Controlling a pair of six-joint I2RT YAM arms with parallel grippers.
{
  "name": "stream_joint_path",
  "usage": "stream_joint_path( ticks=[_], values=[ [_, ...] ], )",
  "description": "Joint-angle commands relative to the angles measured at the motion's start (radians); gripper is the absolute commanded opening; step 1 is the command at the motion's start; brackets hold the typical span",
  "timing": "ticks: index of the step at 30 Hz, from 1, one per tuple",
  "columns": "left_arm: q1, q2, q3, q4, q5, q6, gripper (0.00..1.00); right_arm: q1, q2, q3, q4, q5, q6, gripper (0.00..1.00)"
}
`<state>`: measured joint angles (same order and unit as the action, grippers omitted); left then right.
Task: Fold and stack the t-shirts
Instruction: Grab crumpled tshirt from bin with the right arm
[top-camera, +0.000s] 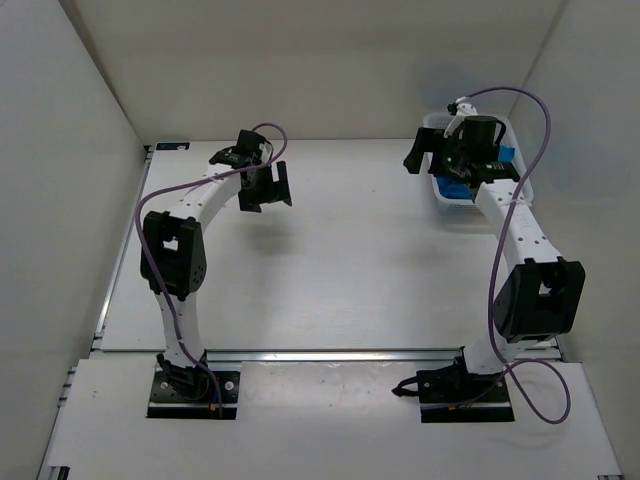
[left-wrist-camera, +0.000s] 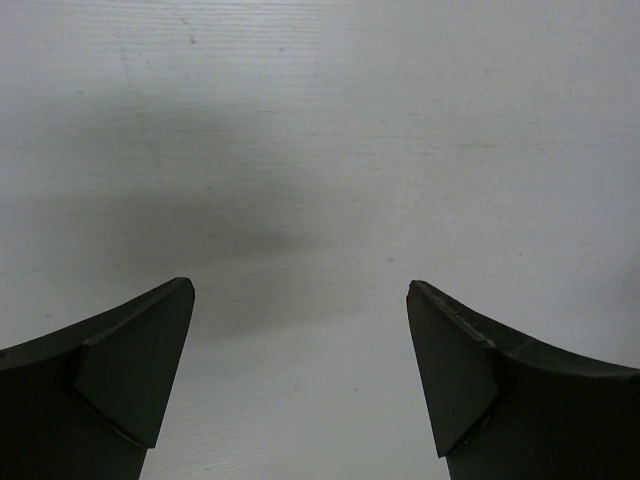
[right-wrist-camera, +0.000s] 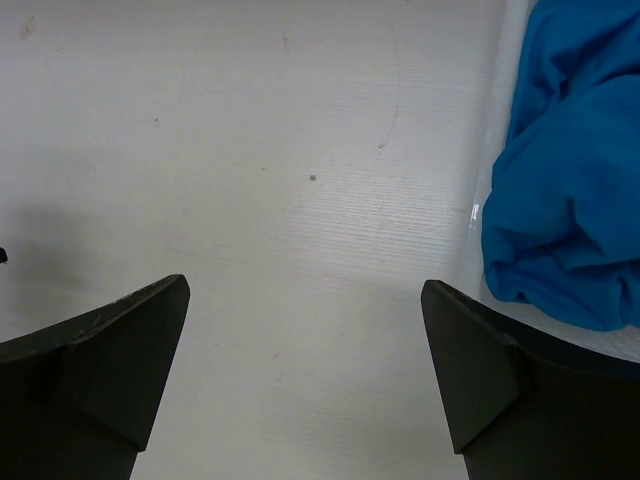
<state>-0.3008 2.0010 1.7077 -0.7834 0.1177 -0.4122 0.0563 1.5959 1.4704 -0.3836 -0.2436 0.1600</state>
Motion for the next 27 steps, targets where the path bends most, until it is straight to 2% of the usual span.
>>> stream_joint_path(
  ticks=[1, 5, 7, 9, 12, 14, 15, 18, 23, 27],
  values=[
    [0.005, -0.077, -0.006, 0.000, -0.026, 0.009, 0.99, 0.022, -0.031, -0.027, 0.093, -0.006, -0.022, 0.99],
    [0.008, -0.099, -0.017, -0.001, -0.020, 0.016, 0.98, 0.028, -0.033, -0.032, 0.111, 0.058, -0.027, 0.99],
    [0.014, -0.105, -0.025, 0.006, -0.010, 0.013, 0.98, -0.004, -0.007, 0.026, 0.066, 0.102, -0.020, 0.99],
    [0.019, -0.125, -0.028, -0.010, -0.019, 0.033, 0.98, -0.047, 0.024, 0.095, 0.019, 0.211, -0.011, 0.99],
    [0.025, -0.177, -0.086, 0.015, -0.033, 0.047, 0.98, -0.150, 0.142, 0.278, -0.047, 0.291, -0.011, 0.99],
    [0.040, -0.214, -0.140, 0.051, -0.018, 0.041, 0.98, -0.217, 0.259, 0.518, -0.174, 0.326, 0.006, 0.97],
    [0.052, -0.234, -0.173, 0.071, 0.006, 0.041, 0.99, -0.236, 0.336, 0.627, -0.232, 0.348, 0.004, 0.97],
    [0.083, -0.268, -0.217, 0.091, 0.020, 0.033, 0.99, -0.253, 0.473, 0.790, -0.296, 0.374, -0.028, 0.98],
    [0.097, -0.283, -0.243, 0.093, 0.013, 0.027, 0.99, -0.273, 0.516, 0.737, -0.270, 0.186, 0.032, 0.98],
    [0.091, -0.278, -0.260, 0.107, 0.010, 0.018, 0.98, -0.233, 0.568, 0.696, -0.288, 0.184, 0.003, 0.94]
  ],
)
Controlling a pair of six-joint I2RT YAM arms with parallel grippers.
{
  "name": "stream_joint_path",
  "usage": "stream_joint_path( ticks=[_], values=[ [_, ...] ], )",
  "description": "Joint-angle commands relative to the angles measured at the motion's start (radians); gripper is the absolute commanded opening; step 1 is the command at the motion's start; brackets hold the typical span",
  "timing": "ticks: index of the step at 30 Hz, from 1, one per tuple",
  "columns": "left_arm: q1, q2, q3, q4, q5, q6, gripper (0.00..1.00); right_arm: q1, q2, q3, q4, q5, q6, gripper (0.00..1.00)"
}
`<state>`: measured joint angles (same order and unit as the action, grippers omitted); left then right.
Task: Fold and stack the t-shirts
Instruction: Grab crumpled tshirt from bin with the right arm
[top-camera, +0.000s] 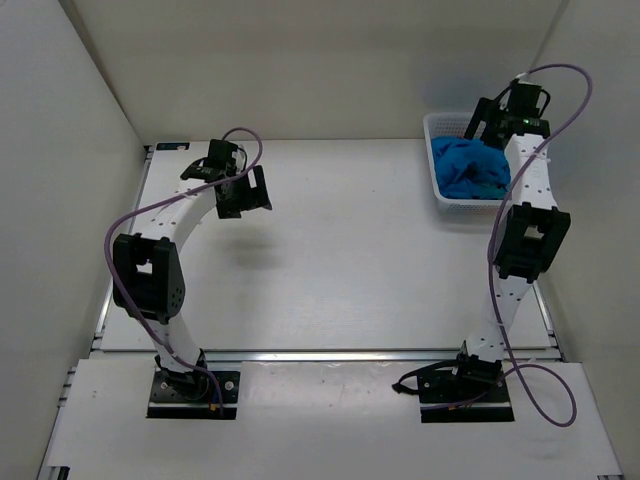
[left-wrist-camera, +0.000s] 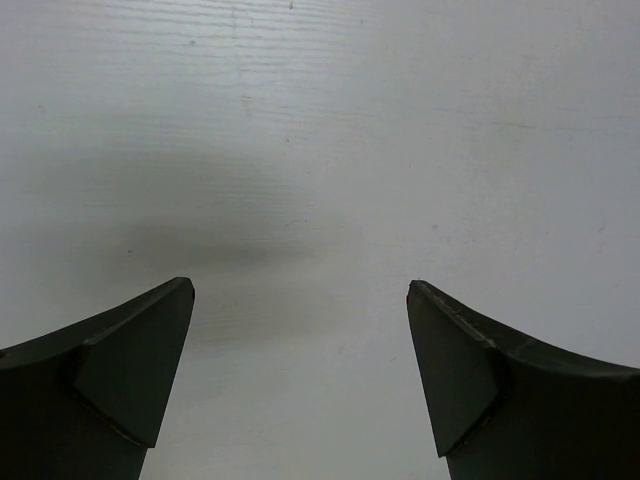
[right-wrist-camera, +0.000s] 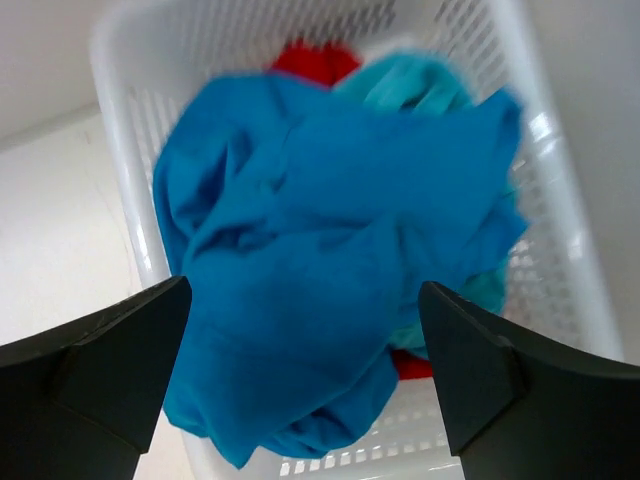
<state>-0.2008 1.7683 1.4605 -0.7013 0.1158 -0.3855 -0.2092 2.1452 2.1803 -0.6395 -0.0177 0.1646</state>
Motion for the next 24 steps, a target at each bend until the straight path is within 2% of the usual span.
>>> stream_joint_path(
  ticks=[1, 2, 4, 6, 10, 12, 13, 14, 15, 17, 19, 22, 23, 24],
  values=[
    [-0.011, -0.044, -0.011, 0.022, 0.016, -0.001, 0.99, 0.043, 0.033, -0.011, -0.044, -0.025, -0.002, 0.88],
    [-0.003, -0.044, -0.011, 0.011, 0.019, -0.007, 0.99, 0.051, 0.038, -0.013, -0.046, -0.028, -0.002, 0.79],
    [0.001, -0.044, -0.012, 0.014, 0.018, -0.009, 0.99, 0.044, 0.058, 0.012, -0.063, -0.034, -0.002, 0.41],
    [-0.005, -0.053, -0.029, 0.025, 0.018, -0.010, 0.99, 0.028, 0.044, 0.021, -0.066, -0.095, 0.021, 0.22],
    [0.001, -0.079, -0.054, 0.045, 0.027, -0.012, 0.99, 0.007, 0.013, 0.009, -0.089, -0.157, 0.016, 0.07],
    [0.001, -0.092, -0.063, 0.048, 0.033, -0.003, 0.98, 0.011, -0.005, 0.003, -0.104, -0.160, -0.023, 0.11],
    [0.003, -0.090, -0.063, 0.049, 0.033, -0.010, 0.99, 0.020, -0.011, -0.013, -0.106, -0.122, -0.037, 0.31],
    [0.003, -0.095, -0.072, 0.049, 0.033, -0.003, 0.99, 0.036, -0.027, -0.034, -0.100, -0.101, -0.040, 0.43],
    [0.006, -0.096, -0.068, 0.052, 0.036, -0.010, 0.99, 0.047, -0.037, -0.045, -0.097, -0.053, -0.046, 0.48],
    [0.003, -0.093, -0.071, 0.054, 0.036, -0.007, 0.99, 0.063, -0.045, -0.080, -0.107, -0.018, -0.065, 0.80],
    [0.003, -0.098, -0.072, 0.049, 0.042, -0.006, 0.99, 0.076, -0.045, -0.114, -0.109, -0.004, -0.066, 0.99],
    [0.003, -0.096, -0.074, 0.046, 0.036, -0.004, 0.99, 0.093, -0.035, -0.151, -0.111, -0.014, -0.060, 0.97],
    [0.000, -0.101, -0.074, 0.052, 0.036, -0.007, 0.99, 0.096, -0.036, -0.157, -0.108, -0.024, -0.054, 0.91],
    [0.003, -0.101, -0.077, 0.049, 0.044, -0.001, 0.99, 0.096, -0.036, -0.165, -0.097, -0.042, -0.048, 0.81]
  ],
)
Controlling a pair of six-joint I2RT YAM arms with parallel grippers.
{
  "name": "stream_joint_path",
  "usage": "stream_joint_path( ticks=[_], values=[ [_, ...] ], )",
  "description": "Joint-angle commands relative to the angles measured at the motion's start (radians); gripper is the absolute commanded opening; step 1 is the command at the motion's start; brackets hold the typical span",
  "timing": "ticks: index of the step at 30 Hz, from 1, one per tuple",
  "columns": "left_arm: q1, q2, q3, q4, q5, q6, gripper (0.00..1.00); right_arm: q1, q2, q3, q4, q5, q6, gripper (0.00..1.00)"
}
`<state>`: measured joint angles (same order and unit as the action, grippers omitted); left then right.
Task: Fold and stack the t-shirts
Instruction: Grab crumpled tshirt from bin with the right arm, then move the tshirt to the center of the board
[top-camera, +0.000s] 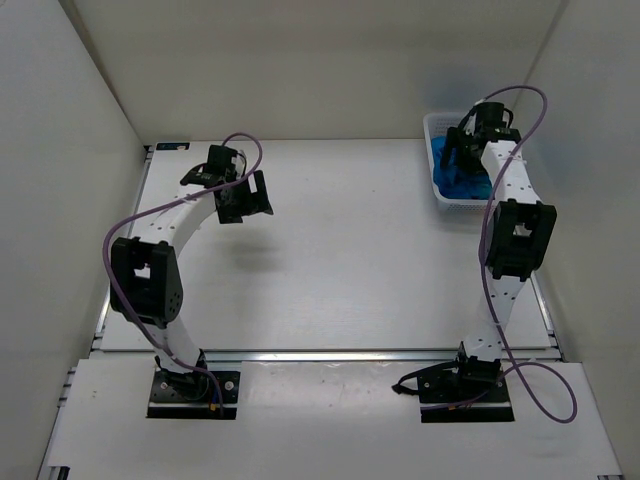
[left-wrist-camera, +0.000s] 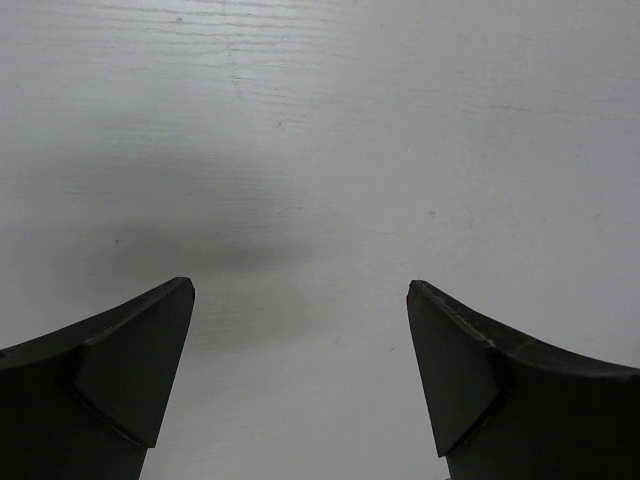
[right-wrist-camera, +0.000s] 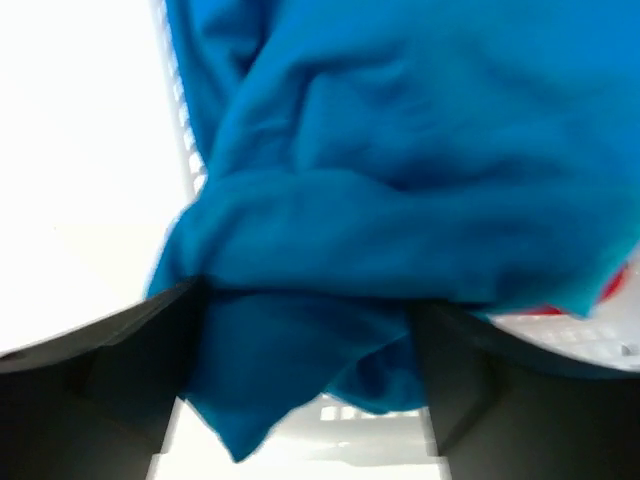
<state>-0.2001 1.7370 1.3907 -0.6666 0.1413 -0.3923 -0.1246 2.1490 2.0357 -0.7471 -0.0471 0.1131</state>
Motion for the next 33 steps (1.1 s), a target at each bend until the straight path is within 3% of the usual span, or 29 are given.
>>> stream_joint_path(
  ticks=[1, 3, 5, 13, 16, 21, 24, 26, 30, 33],
  values=[
    [0.007, -0.071, -0.012, 0.016, 0.014, -0.002, 0.99, 0.011, -0.037, -0.020, 0.009, -0.040, 0.010, 0.72],
    [0.007, -0.073, -0.018, 0.021, 0.011, -0.002, 0.99, 0.013, -0.043, -0.008, 0.025, -0.062, 0.033, 0.11],
    [0.011, -0.080, -0.027, 0.022, 0.012, 0.003, 0.99, 0.017, -0.047, 0.018, 0.029, -0.101, 0.030, 0.00],
    [0.028, -0.116, -0.016, 0.033, 0.021, 0.013, 0.99, 0.025, -0.204, 0.240, 0.084, 0.007, -0.035, 0.00],
    [0.034, -0.131, -0.015, 0.045, 0.023, 0.010, 0.99, -0.013, -0.303, 0.299, 0.155, -0.057, -0.007, 0.00],
    [0.030, -0.140, -0.035, 0.070, 0.060, 0.001, 0.99, -0.058, -0.512, 0.132, 0.490, -0.469, 0.083, 0.01],
    [0.027, -0.145, -0.033, 0.078, 0.066, 0.001, 0.99, 0.017, -0.627, 0.000, 0.718, -0.587, 0.138, 0.00],
    [0.024, -0.149, -0.038, 0.084, 0.067, 0.000, 0.98, 0.066, -0.623, 0.030, 0.788, -0.651, 0.184, 0.01],
    [0.031, -0.174, -0.056, 0.107, 0.090, -0.010, 0.99, 0.149, -0.519, 0.150, 1.000, -0.920, 0.415, 0.01],
    [0.034, -0.195, -0.068, 0.114, 0.092, -0.013, 0.98, 0.210, -0.448, 0.231, 1.074, -0.953, 0.490, 0.00]
  ],
)
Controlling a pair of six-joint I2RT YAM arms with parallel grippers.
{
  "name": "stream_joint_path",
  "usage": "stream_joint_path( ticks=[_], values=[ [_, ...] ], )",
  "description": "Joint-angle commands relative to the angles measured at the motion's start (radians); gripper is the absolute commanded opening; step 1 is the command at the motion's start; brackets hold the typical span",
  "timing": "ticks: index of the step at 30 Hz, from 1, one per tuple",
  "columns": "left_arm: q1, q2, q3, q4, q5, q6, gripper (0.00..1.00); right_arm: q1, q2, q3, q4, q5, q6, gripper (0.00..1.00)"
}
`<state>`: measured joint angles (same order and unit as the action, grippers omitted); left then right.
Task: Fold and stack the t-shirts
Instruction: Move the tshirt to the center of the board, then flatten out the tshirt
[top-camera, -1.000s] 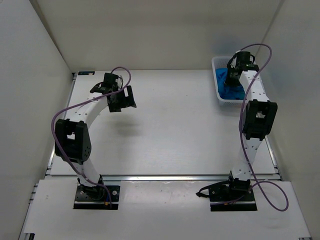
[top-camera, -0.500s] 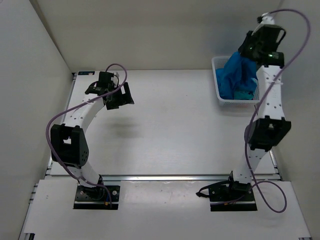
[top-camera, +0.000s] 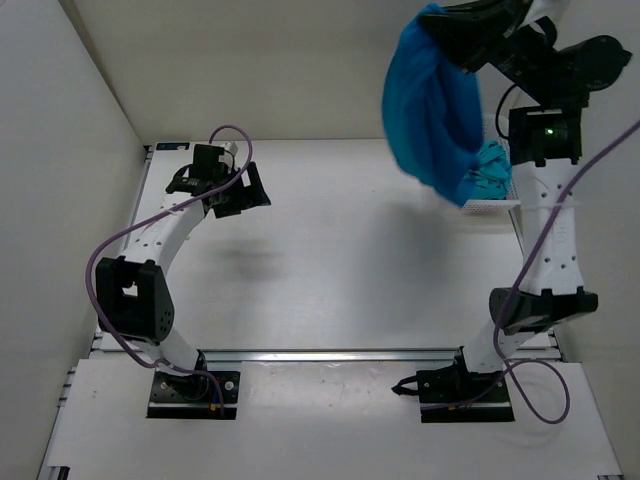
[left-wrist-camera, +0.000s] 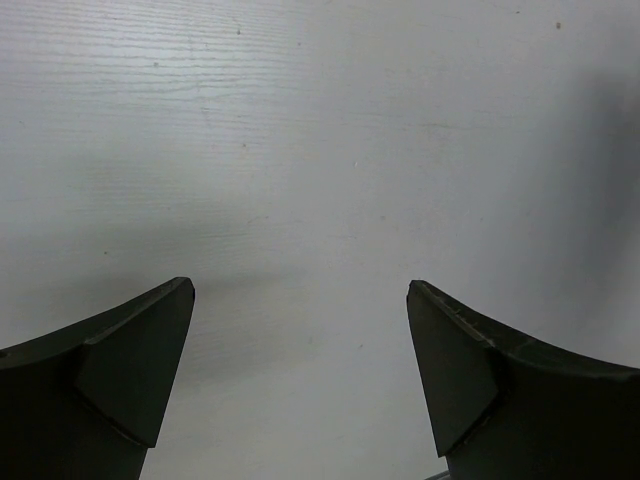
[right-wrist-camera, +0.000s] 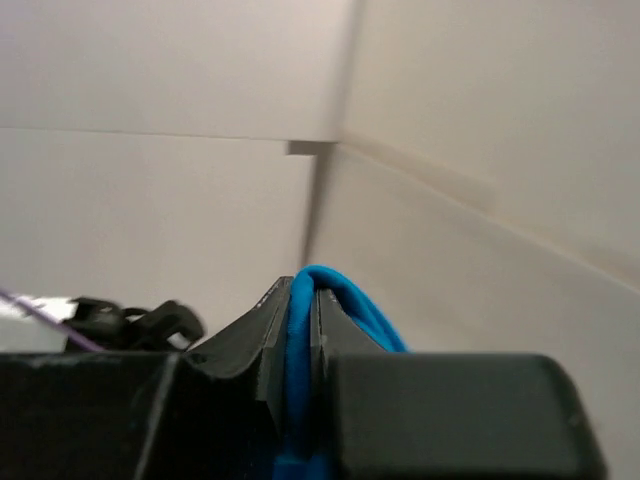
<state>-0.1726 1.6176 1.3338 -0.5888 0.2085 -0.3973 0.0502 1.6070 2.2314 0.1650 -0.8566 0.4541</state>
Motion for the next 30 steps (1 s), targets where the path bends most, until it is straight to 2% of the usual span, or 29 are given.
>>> stream_joint_path(
  ticks=[1, 3, 5, 8, 12, 13, 14, 15, 16, 17, 18, 19, 21, 22, 27, 30],
  values=[
    [0.008, -0.084, -0.016, 0.035, 0.016, -0.002, 0.99, 0.046, 0.103, 0.057, 0.172, -0.145, 0.175, 0.00],
    [0.012, -0.090, -0.018, 0.027, -0.007, -0.006, 0.99, 0.054, 0.103, 0.057, 0.243, -0.162, 0.230, 0.01],
    [0.015, -0.101, -0.024, 0.029, -0.008, -0.006, 0.98, 0.050, 0.102, 0.056, 0.229, -0.151, 0.227, 0.00],
    [0.009, -0.107, -0.038, 0.035, -0.006, -0.011, 0.99, -0.002, 0.041, -0.057, 0.214, -0.122, 0.267, 0.00],
    [0.010, -0.102, -0.038, 0.023, -0.027, -0.008, 0.98, -0.096, -0.100, -0.526, 0.271, -0.087, 0.278, 0.00],
    [0.008, -0.108, -0.044, 0.029, -0.038, -0.011, 0.99, -0.117, -0.142, -0.678, 0.259, -0.078, 0.234, 0.06],
    [0.012, -0.104, -0.044, 0.014, -0.044, -0.009, 0.99, -0.136, -0.171, -0.740, 0.190, -0.064, 0.204, 0.29],
    [0.019, -0.102, -0.044, 0.011, -0.056, -0.011, 0.99, -0.144, -0.188, -0.842, 0.135, -0.035, 0.143, 0.40],
    [0.010, -0.104, -0.047, -0.002, -0.073, -0.017, 0.98, -0.141, -0.193, -0.924, 0.046, 0.009, 0.083, 0.64],
    [0.008, -0.096, -0.056, 0.001, -0.101, -0.020, 0.98, -0.138, -0.197, -0.967, -0.066, 0.054, 0.054, 0.82],
    [0.013, -0.093, -0.061, -0.008, -0.107, -0.021, 0.99, -0.130, -0.187, -0.972, -0.185, 0.132, -0.012, 0.95],
    [0.016, -0.087, -0.061, -0.014, -0.121, -0.026, 0.99, -0.121, -0.187, -0.964, -0.244, 0.221, -0.088, 0.99],
    [0.013, -0.073, -0.055, -0.032, -0.124, -0.035, 0.98, -0.081, -0.177, -0.926, -0.423, 0.375, -0.184, 0.99],
    [0.018, -0.068, -0.058, -0.028, -0.127, -0.038, 0.99, -0.069, -0.176, -0.917, -0.445, 0.448, -0.227, 0.99],
    [-0.027, -0.097, -0.149, -0.045, -0.188, -0.070, 0.98, -0.052, -0.161, -0.931, -0.484, 0.522, -0.300, 0.99],
    [-0.007, -0.142, -0.246, -0.022, -0.198, -0.139, 0.99, 0.049, -0.055, -0.851, -0.550, 0.725, -0.405, 0.99]
  ],
)
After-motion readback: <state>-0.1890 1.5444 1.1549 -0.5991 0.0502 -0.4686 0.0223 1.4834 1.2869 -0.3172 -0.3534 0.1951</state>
